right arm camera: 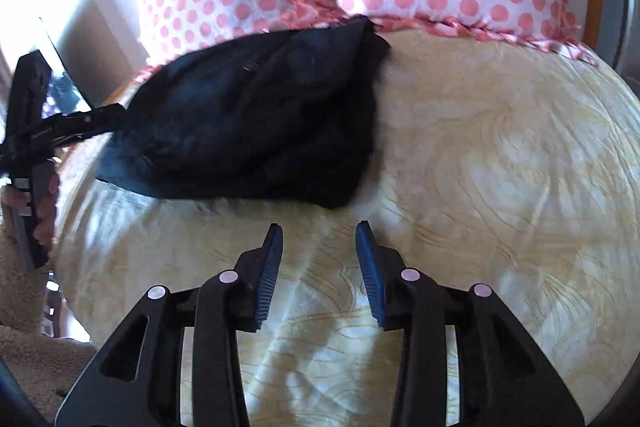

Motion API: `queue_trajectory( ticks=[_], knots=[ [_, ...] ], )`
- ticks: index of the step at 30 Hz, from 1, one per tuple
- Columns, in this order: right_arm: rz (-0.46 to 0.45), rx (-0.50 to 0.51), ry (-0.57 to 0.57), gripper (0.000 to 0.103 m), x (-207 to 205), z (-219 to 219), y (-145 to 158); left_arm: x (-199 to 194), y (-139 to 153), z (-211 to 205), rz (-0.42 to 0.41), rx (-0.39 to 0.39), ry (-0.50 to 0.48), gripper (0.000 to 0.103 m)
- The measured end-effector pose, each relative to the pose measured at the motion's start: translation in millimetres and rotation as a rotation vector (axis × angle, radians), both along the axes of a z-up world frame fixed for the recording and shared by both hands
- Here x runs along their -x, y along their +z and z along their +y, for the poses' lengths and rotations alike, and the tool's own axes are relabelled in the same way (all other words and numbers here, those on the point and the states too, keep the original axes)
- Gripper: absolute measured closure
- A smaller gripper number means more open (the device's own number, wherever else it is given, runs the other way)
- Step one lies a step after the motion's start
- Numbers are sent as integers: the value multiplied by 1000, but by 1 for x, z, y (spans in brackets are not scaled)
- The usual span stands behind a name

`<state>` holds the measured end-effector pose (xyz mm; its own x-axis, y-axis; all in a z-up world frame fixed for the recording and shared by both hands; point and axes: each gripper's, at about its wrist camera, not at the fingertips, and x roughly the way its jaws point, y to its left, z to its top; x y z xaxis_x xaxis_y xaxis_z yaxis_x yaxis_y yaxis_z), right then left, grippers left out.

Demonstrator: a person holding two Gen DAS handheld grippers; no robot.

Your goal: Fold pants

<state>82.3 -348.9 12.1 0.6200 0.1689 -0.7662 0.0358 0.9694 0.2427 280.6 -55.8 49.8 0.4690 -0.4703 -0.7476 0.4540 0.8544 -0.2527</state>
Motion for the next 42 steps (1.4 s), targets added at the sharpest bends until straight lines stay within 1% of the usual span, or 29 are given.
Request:
queue_trajectory(
  ticks=[1,2,5,6,7,8,9,10,11,13,15,17,20,22,25,28,31,34,39,42],
  knots=[
    [-19,8,-21,67,5,-4,0,-2,-6,-3,7,-26,4,20],
    [-19,-7,-54,67,7,-13,0,-5,-12,-3,20,-37,9,20],
    [-17,-102,-126,67,10,-34,-2,-7,-17,5,40,-4,28,20],
    [-5,-62,-183,67,11,-36,-1,-7,-16,6,38,4,35,20],
    [5,32,-237,66,13,-34,1,-5,-14,10,33,5,43,20],
    [-7,102,-267,65,16,-30,5,-3,-12,12,27,7,51,20],
    [-35,107,-275,62,20,-26,9,3,-9,16,18,11,53,20],
    [-66,75,-271,48,25,-24,13,9,-6,19,8,12,56,20],
    [-100,43,-267,36,31,-20,17,15,-4,22,-5,10,62,20],
    [-161,35,-241,34,42,-4,26,32,0,29,-43,3,87,15],
    [-194,48,-211,34,48,15,31,51,2,37,-79,-11,127,13],
    [-208,25,-184,27,49,31,35,70,1,42,-101,-38,169,10],
    [-210,1,-161,24,53,55,37,99,-4,50,-137,-108,230,5],
    [-217,28,-152,23,53,72,40,114,-8,53,-153,-152,259,2],
    [-229,65,-161,14,55,90,39,131,-16,58,-163,-212,289,2],
    [-203,121,-171,13,50,103,30,140,-26,61,-159,-250,291,2],
    [-183,146,-178,13,48,110,20,144,-34,61,-152,-244,274,2],
    [-172,184,-197,13,48,111,14,145,-40,58,-151,-255,276,2],
    [-138,179,-200,11,48,109,5,146,-45,57,-153,-250,276,2],
    [-142,197,-197,10,50,111,5,147,-45,58,-159,-250,272,2]
  ],
)
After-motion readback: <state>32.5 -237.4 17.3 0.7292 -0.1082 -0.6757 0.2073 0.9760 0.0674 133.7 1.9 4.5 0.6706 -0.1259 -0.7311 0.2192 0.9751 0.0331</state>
